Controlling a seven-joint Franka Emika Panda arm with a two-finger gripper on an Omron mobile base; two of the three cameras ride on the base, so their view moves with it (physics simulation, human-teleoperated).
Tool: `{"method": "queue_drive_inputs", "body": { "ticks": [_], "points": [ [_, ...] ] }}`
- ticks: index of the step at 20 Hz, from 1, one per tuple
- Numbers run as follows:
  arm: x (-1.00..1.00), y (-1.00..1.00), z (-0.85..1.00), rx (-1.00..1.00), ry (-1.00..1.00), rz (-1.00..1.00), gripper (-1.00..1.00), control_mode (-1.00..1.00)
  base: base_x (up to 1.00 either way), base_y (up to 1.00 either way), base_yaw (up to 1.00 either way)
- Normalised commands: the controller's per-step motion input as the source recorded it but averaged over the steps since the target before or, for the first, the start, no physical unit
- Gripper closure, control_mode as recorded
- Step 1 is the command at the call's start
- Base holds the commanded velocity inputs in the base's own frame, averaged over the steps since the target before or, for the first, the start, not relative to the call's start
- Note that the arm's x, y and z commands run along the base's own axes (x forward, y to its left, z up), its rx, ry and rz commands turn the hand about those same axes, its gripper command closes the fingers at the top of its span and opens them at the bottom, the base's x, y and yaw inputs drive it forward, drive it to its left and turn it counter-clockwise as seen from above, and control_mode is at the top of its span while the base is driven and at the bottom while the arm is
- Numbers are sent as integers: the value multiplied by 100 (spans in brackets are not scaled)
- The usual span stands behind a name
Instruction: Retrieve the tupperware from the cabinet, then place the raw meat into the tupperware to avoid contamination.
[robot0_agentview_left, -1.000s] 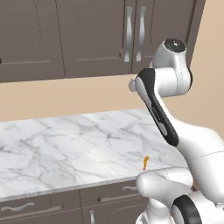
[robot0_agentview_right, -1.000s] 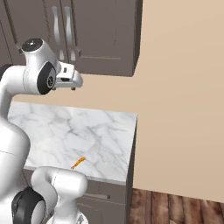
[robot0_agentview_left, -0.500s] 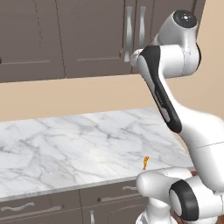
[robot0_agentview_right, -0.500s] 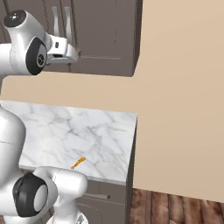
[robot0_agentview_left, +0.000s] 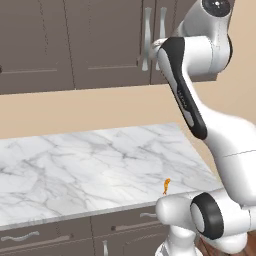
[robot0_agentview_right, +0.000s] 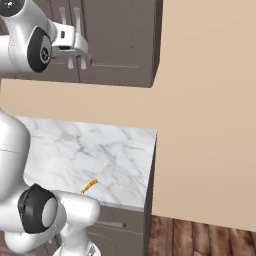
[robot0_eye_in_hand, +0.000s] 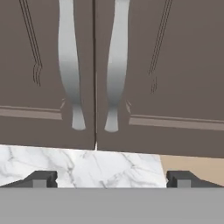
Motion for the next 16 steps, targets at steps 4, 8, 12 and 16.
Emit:
{"method": "queue_drive_inputs", "body": {
  "ticks": [4,8,12,16],
  "points": [
    [38,0,13,0,0,0,-100,-100,0,0,0],
    [43,0,8,0,0,1,-100,-100,0,0,0],
    [50,0,0,0,0,0,-100,-100,0,0,0],
    [53,0,0,0,0,0,-100,-100,0,0,0]
  ]
}}
